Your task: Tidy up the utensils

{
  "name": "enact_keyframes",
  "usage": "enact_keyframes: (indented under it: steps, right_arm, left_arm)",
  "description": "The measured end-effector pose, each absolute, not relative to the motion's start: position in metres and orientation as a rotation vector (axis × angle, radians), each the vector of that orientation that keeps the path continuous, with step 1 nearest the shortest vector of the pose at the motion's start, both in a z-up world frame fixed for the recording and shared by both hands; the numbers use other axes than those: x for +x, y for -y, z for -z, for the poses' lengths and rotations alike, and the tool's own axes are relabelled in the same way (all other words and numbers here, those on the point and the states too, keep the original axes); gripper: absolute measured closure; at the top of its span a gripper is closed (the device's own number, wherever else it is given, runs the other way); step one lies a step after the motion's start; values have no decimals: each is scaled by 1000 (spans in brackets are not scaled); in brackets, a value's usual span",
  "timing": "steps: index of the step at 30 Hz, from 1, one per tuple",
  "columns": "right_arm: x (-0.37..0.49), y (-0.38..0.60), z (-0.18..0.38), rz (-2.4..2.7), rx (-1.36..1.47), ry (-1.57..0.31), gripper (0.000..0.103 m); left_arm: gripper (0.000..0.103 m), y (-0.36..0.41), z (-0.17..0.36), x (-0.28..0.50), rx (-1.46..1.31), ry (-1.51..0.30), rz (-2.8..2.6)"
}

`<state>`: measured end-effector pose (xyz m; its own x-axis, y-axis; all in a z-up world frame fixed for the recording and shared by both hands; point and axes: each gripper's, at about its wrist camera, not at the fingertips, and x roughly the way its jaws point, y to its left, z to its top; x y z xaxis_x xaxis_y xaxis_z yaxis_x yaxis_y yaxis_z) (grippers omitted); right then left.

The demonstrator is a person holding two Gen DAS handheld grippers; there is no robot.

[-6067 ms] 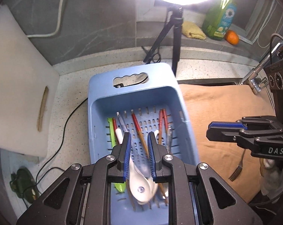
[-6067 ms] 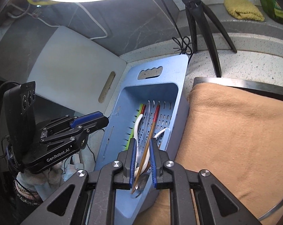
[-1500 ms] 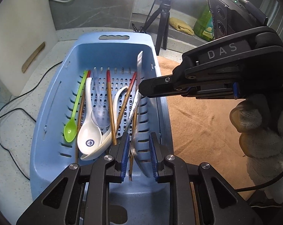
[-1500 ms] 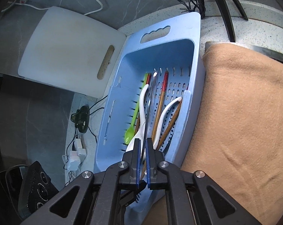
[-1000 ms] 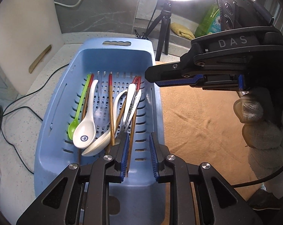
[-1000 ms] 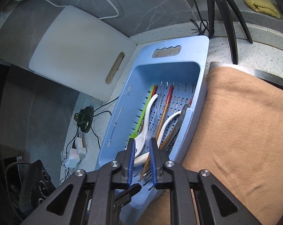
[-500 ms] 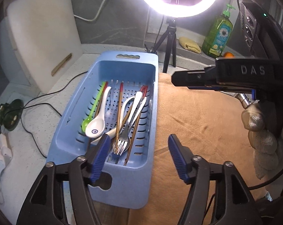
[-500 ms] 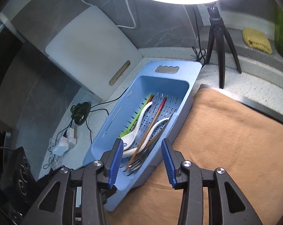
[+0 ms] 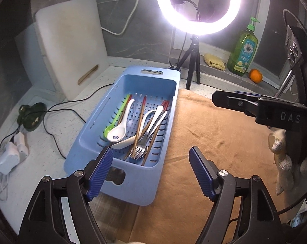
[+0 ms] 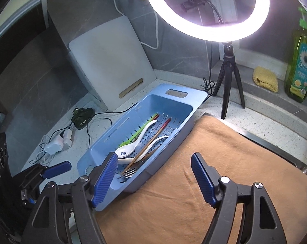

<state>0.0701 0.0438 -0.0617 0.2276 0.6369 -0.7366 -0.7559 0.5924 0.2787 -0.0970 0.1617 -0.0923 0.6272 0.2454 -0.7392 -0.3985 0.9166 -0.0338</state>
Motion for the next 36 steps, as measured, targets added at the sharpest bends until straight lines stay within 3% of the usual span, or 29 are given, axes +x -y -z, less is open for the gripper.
enact_keyframes:
  steps: [9,36]
  right_arm:
    - [44,-18,57,-958,-239,-856,27]
    - [26,16,52,-948,-192,-851,27]
  left_arm:
    - [22,-144,89,-115,-236,-778,-435]
    - [22,-119,73,-134,-237,-758,-467]
